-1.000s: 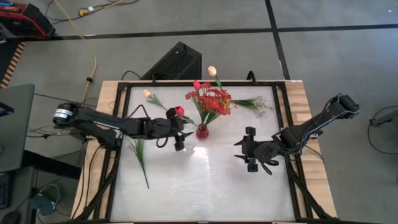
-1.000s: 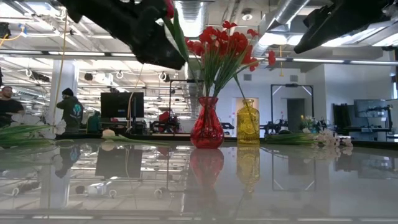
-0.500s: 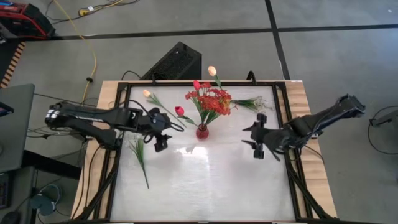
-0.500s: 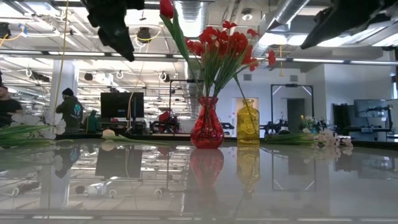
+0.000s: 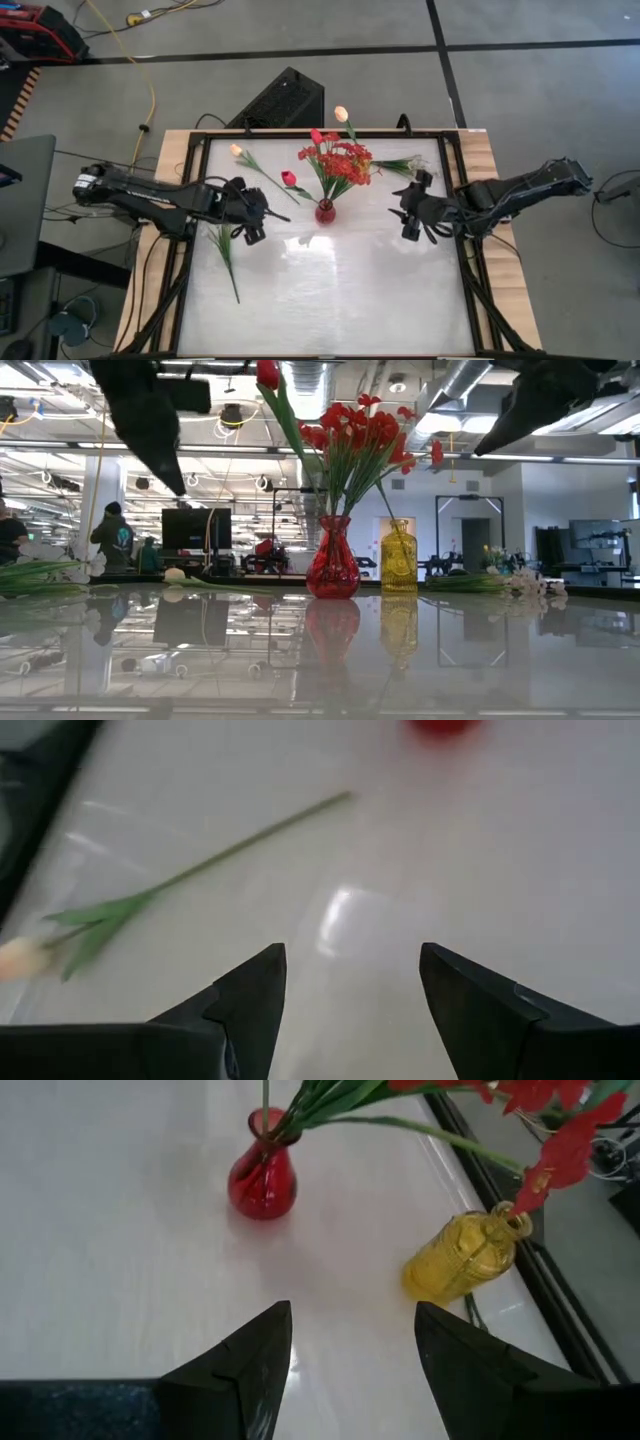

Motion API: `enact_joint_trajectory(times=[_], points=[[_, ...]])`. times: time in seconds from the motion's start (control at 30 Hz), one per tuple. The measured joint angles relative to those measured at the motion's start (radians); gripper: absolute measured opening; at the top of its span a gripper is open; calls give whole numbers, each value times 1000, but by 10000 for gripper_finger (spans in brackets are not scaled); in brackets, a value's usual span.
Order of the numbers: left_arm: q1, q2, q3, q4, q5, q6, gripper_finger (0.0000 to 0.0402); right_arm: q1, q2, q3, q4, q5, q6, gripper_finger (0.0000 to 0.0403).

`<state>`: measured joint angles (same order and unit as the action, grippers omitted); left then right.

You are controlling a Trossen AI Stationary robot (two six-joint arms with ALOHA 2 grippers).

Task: Sort flowers into vase by color
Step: Put the white tulip into the yellow vase

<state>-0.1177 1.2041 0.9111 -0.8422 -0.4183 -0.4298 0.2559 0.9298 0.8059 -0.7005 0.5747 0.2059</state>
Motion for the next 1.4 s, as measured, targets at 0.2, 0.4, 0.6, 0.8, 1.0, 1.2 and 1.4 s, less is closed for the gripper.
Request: enact_joint_trajectory(times=[0.2,0.4,0.6,0.8,1.0,1.2,1.4], points=[[101,15,-196,210,-88,-209,221,-24,22,0,7,-14,-5,238],[244,26,-277,272,-63,-222,221,-37,36,0,4,-55,-29,238],[309,33,-316,497,70,349,215,-43,40,0,6,-58,-31,238],[364,102,-293,528,109,847,210,-43,40,0,9,-59,-32,238],[506,227,-189,415,124,1039,209,-43,40,0,12,-80,-69,238],[645,390,-51,349,130,1194,209,-50,40,0,62,-83,-102,238],[732,504,107,184,146,1314,208,-75,40,0,61,-84,-110,238]])
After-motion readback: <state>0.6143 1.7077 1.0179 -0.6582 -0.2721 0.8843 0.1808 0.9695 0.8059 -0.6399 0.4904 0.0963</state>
